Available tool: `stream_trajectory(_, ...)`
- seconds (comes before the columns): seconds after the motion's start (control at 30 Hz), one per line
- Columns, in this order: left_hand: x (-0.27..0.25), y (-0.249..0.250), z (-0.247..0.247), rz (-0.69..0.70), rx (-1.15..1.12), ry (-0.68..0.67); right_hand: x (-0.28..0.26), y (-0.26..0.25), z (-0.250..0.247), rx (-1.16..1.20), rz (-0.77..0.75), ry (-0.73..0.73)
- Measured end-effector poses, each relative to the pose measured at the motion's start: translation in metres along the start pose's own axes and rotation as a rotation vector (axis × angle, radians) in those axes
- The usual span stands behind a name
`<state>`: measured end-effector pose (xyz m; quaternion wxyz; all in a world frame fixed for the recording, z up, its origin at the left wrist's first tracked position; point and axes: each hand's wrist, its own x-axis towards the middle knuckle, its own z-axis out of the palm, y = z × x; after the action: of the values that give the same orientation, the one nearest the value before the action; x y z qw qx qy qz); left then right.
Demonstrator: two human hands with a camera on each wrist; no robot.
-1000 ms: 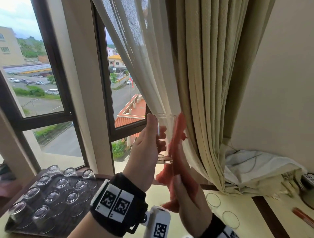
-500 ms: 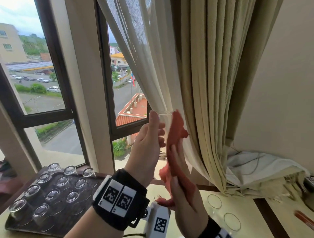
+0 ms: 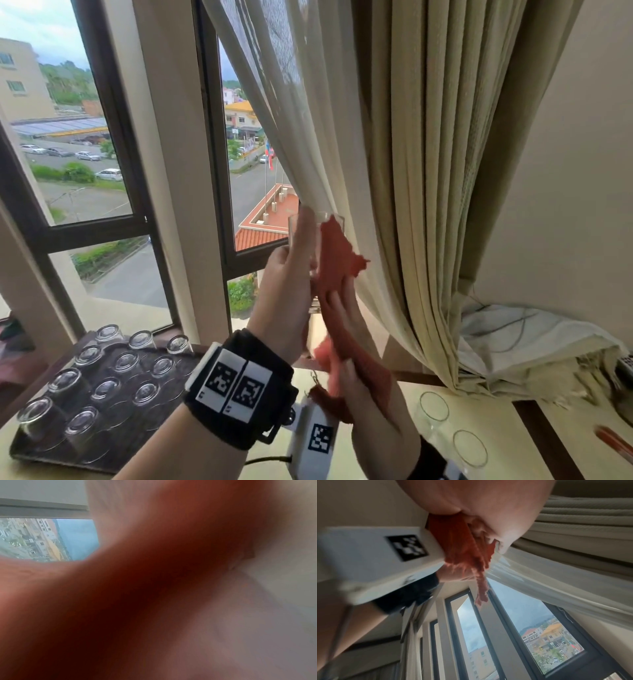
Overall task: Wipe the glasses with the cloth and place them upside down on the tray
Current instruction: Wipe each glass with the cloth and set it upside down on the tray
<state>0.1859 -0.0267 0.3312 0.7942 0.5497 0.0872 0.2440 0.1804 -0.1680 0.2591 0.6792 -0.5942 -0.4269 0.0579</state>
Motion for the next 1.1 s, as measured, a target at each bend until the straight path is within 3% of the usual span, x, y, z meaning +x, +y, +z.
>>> stream_trajectory(0.17, 0.001, -0.007, 0.003, -0.021, 0.014, 0.063, 0.021, -0.004, -0.012, 0.169, 0.276, 0.169)
stream_trajectory(0.3, -0.010, -0.017, 0.015, -0.079, 0.005, 0.023, 0.046, -0.024, -0.027, 0.203, 0.209, 0.242)
stream_trajectory(0.4, -0.012, -0.015, 0.020, -0.078, 0.019, 0.042, 0.044, -0.032, -0.020, 0.201, 0.047, 0.129)
stream_trajectory(0.5, -0.004, -0.009, 0.012, -0.039, 0.051, 0.057, 0.019, -0.014, -0.016, -0.063, -0.105, -0.003)
stream_trajectory(0.63, 0.002, -0.009, 0.000, -0.007, 0.097, 0.050, 0.000, 0.008, -0.007, 0.103, 0.175, 0.059)
stream_trajectory(0.7, -0.004, -0.009, 0.003, -0.002, 0.130, 0.014, 0.010, 0.009, -0.009, 0.169, 0.229, 0.120)
stream_trajectory(0.8, -0.013, -0.015, 0.012, 0.005, 0.161, -0.016, 0.035, -0.012, -0.018, 0.220, 0.200, 0.183)
stream_trajectory(0.9, -0.014, -0.017, 0.017, 0.014, 0.123, 0.050, 0.044, -0.026, -0.016, 0.243, 0.133, 0.145)
stream_trajectory(1.0, -0.010, -0.011, 0.012, 0.011, 0.131, 0.096, 0.025, -0.016, -0.008, -0.055, -0.042, 0.043)
stream_trajectory(1.1, -0.006, -0.009, 0.003, 0.021, 0.169, 0.105, 0.001, 0.005, -0.006, -0.144, -0.032, -0.038)
